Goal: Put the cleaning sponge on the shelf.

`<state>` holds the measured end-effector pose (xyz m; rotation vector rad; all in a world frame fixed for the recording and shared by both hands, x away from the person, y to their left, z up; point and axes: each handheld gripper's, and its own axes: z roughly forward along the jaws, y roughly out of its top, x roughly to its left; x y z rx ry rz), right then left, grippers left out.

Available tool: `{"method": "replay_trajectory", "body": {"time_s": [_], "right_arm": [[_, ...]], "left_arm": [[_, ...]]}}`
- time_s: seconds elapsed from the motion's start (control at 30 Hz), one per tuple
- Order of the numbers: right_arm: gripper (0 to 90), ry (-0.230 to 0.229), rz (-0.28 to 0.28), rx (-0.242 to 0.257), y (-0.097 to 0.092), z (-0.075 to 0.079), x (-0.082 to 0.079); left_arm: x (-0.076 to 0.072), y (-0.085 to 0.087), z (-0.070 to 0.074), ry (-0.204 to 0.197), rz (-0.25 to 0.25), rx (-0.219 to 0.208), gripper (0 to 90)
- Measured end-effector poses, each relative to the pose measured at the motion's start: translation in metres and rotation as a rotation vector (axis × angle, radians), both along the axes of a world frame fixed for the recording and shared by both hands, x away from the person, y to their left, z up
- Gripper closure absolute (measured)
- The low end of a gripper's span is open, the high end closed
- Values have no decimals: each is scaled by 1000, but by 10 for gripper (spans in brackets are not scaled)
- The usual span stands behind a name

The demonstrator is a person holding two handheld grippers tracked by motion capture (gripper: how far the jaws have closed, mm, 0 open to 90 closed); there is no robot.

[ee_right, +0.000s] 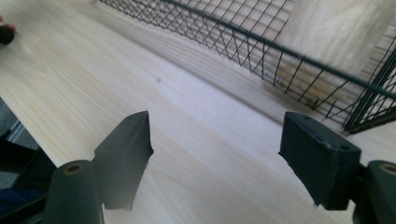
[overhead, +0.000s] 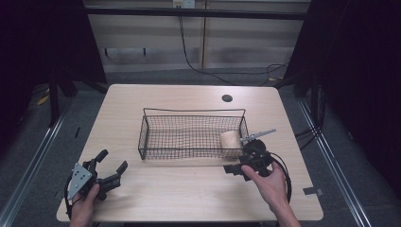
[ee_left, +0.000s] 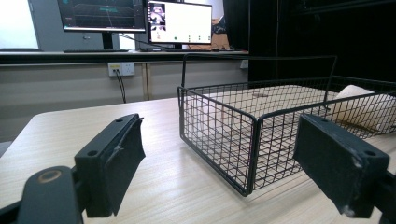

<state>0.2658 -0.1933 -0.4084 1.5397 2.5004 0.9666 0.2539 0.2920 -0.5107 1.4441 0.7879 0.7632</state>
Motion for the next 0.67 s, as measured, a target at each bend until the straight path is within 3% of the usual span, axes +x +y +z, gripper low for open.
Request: {"method": "replay_trajectory", "body": {"time_s": [0.2, 0.43, 0.6, 0.67], "right_arm": [[247, 18, 16, 16, -6, -11, -11], [247, 31, -3, 18, -16, -25, -18], [244, 13, -24, 50, -20, -32, -23], [243, 15, -12, 40, -19, -34, -24]], "left_arm": [[0, 0, 0, 1, -1, 0, 157], [0, 0, 0, 0, 0, 0, 157], [0, 0, 0, 0, 0, 0, 157], [0, 0, 0, 0, 0, 0, 157]]}}
